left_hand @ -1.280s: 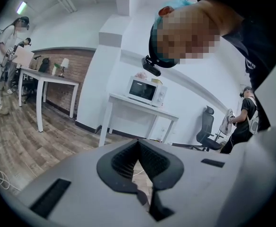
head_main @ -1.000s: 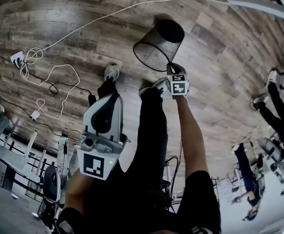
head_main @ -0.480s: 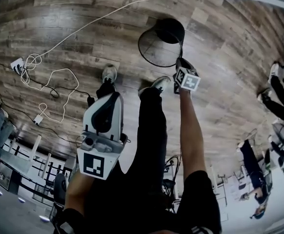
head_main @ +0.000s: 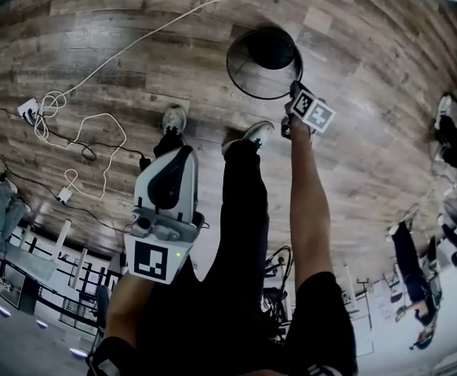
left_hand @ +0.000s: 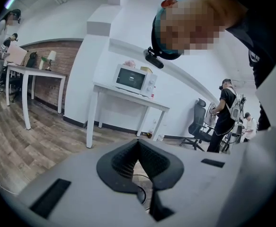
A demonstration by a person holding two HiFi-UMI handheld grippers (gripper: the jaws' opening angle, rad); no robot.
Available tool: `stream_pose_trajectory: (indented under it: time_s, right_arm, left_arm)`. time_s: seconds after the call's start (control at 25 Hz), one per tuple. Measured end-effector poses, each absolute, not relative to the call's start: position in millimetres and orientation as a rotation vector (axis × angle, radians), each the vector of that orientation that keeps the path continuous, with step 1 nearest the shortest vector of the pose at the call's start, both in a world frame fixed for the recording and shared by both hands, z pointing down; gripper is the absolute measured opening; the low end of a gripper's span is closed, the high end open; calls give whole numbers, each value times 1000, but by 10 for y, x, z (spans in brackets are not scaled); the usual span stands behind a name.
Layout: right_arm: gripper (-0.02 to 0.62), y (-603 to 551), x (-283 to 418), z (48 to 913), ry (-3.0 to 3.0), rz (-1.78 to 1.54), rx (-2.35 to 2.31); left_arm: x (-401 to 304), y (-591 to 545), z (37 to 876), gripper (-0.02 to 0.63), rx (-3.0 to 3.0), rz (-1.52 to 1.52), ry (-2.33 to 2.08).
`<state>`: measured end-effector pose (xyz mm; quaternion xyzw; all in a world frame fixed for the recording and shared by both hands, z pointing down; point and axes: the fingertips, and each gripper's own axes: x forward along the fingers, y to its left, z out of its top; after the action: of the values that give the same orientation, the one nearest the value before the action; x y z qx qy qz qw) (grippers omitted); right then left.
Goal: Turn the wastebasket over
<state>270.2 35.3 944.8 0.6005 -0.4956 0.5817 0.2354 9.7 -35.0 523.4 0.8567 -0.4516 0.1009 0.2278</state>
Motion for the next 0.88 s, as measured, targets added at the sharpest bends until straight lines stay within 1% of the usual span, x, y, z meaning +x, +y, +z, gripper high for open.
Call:
stream_pose_trajectory:
  time_s: [0.28, 0.48, 0.52, 0.56, 0.64, 0.88]
  right_arm:
    - [48, 292, 2469, 9287, -1425, 1571, 1619]
    - [48, 385, 2365, 9230, -1423, 1559, 1586]
    - [47, 393, 2347, 9220, -1426, 1556, 1577]
    - [48, 402, 2329, 9208, -1431, 1552, 1567]
    - [48, 435, 2298, 9174, -1438, 1542, 1548]
    - [48, 616, 2178, 8959, -1455, 1560, 1503]
  left_arm:
    - [112, -231, 5768, 34, 2306, 407, -1169]
    - [59, -54, 6582, 39, 2177, 522, -1066]
    - [51, -37, 6780, 82, 2139, 532, -1050]
    - [38, -23, 6971, 109, 2098, 540, -1036]
    - [-12, 10, 7305, 137, 2011, 562, -1013]
    - [-180, 218, 7987, 189, 1859, 689, -940]
